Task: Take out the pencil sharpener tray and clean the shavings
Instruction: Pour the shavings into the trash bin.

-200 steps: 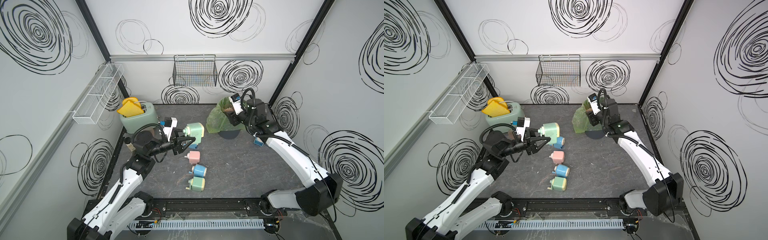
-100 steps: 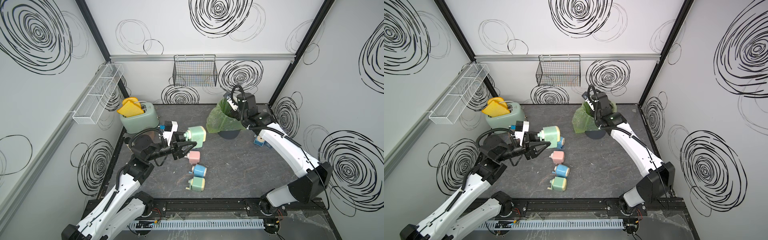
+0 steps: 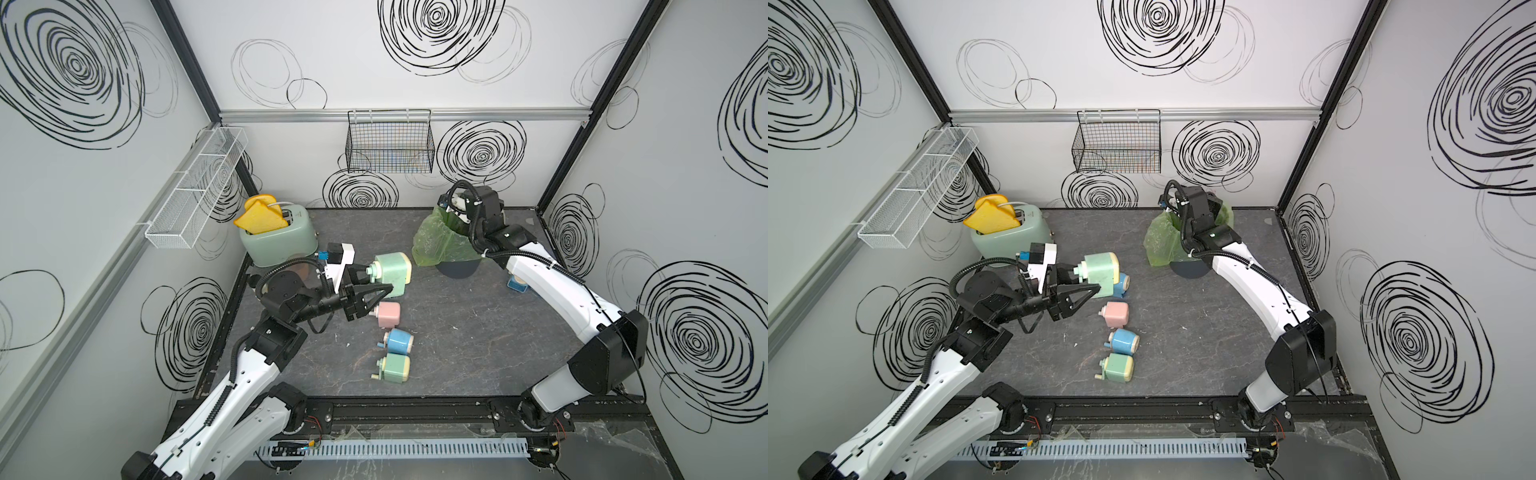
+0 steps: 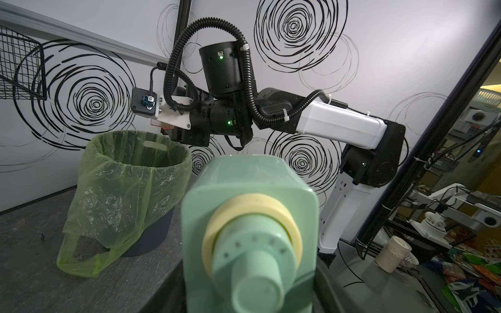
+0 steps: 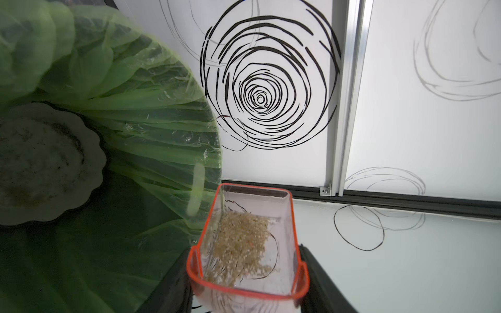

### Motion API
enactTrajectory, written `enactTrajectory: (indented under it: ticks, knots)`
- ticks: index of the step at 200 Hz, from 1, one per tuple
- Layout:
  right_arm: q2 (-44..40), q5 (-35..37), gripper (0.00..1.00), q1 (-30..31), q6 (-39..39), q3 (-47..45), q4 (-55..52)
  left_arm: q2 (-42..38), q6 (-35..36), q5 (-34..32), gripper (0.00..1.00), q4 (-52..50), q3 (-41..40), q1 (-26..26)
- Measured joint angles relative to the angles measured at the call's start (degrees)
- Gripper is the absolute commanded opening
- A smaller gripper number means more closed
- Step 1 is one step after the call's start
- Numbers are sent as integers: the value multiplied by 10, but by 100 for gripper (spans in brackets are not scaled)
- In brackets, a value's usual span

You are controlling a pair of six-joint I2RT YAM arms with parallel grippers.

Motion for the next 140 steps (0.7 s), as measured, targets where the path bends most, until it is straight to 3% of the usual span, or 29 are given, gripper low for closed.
enactTrajectory:
  ticks: [84, 140]
  knots:
    - [-55, -18, 40, -6, -153, -76, 65, 0, -3, 0, 42, 9, -4, 0]
    - [-56, -44, 38, -19, -193, -90, 82, 0, -3, 0, 42, 12, -4, -1]
